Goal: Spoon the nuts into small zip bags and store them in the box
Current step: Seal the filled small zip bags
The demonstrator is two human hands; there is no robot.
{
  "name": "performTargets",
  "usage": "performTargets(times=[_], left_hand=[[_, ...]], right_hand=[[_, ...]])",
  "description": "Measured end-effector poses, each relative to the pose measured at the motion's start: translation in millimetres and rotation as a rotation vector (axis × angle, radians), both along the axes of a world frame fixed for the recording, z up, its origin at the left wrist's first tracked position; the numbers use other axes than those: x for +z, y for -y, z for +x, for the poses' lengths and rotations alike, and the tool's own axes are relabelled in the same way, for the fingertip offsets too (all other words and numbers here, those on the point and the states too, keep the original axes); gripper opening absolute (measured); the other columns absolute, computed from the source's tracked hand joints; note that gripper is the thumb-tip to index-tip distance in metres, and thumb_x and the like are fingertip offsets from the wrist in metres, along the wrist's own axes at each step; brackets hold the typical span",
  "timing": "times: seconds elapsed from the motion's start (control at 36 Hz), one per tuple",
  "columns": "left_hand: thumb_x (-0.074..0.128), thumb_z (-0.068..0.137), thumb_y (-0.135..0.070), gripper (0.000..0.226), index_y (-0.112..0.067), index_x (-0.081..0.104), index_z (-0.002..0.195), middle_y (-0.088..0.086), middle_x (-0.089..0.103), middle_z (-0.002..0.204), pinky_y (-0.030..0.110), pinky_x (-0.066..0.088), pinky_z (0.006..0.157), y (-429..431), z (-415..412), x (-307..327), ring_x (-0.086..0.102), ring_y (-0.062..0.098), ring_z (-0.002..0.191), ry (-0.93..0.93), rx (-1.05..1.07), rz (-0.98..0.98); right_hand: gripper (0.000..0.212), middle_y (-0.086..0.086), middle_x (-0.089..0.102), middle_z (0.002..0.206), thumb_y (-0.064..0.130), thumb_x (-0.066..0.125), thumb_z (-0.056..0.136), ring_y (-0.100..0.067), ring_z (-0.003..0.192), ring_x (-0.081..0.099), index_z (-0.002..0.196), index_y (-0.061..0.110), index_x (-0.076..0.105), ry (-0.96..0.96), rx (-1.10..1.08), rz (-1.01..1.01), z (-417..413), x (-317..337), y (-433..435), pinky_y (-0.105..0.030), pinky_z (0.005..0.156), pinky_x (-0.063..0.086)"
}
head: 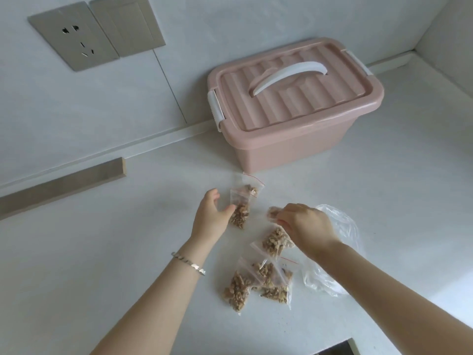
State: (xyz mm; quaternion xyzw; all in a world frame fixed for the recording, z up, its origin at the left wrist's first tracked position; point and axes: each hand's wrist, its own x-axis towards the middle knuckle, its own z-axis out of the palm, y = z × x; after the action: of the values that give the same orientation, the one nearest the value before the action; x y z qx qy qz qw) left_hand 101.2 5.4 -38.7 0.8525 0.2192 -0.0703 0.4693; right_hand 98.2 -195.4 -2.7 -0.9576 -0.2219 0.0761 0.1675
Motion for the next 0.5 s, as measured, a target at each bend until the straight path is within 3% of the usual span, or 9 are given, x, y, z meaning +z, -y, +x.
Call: performTargets(times=[0.08,0.14,0.28,0.39,0.44,0.5], left_hand=[[0.064,0.084,-0.019,0.056,-0.007,0.039,0.133,0.008,0.048,0.135,0.023,0.034,0.094,4,23,-12,0.047,0.021,0.122,-0.075,-0.001,-0.008],[0.062,0.086,-0.018,0.053,-0.006,0.040,0.133,0.010,0.052,0.129,0.023,0.037,0.089,8,33,-18,0.051,0.023,0.116,-0.112,0.015,-0.029],[0.066,0.082,-0.011,0.051,-0.003,0.047,0.128,0.015,0.058,0.117,0.031,0.044,0.092,14,36,-32,0.056,0.027,0.107,-0.122,0.018,0.005],[0.069,0.078,-0.006,0.024,-0.004,0.062,0.100,0.005,0.061,0.079,0.018,0.043,0.059,12,23,-31,0.055,0.019,0.074,-0.059,0.025,-0.037],[0.069,0.077,-0.003,0.012,-0.009,0.061,0.082,0.002,0.054,0.067,0.017,0.040,0.053,13,12,-22,0.053,0.009,0.058,-0.018,0.014,-0.107],[0.067,0.079,0.000,0.018,-0.012,0.056,0.072,0.002,0.056,0.064,0.011,0.040,0.048,16,-3,-7,0.052,0.000,0.046,0.042,-0.006,-0.163]], right_hand=[[0.026,0.004,0.065,0.102,0.018,0.044,0.095,-0.017,0.098,0.056,0.107,0.022,0.066,-0.067,0.073,-0.056,-9,-8,1,-0.025,0.082,0.040],[0.026,0.004,0.063,0.107,0.022,0.044,0.096,-0.015,0.108,0.050,0.110,0.021,0.065,-0.109,0.067,0.020,-14,-7,2,-0.022,0.090,0.035],[0.007,0.006,0.067,0.079,0.011,0.072,0.076,-0.018,0.086,0.061,0.076,0.017,0.071,-0.030,-0.009,0.220,-31,-4,9,-0.030,0.070,0.054],[0.009,0.011,0.067,0.079,0.012,0.074,0.075,-0.011,0.085,0.059,0.079,0.020,0.072,-0.006,-0.049,0.362,-43,4,15,-0.023,0.071,0.051],[0.013,0.012,0.067,0.081,0.012,0.072,0.076,-0.009,0.087,0.059,0.084,0.022,0.072,-0.014,-0.061,0.408,-48,7,18,-0.020,0.073,0.050],[0.015,0.014,0.066,0.082,0.011,0.071,0.077,-0.005,0.087,0.058,0.087,0.023,0.072,-0.020,-0.080,0.465,-54,10,20,-0.018,0.076,0.047]])
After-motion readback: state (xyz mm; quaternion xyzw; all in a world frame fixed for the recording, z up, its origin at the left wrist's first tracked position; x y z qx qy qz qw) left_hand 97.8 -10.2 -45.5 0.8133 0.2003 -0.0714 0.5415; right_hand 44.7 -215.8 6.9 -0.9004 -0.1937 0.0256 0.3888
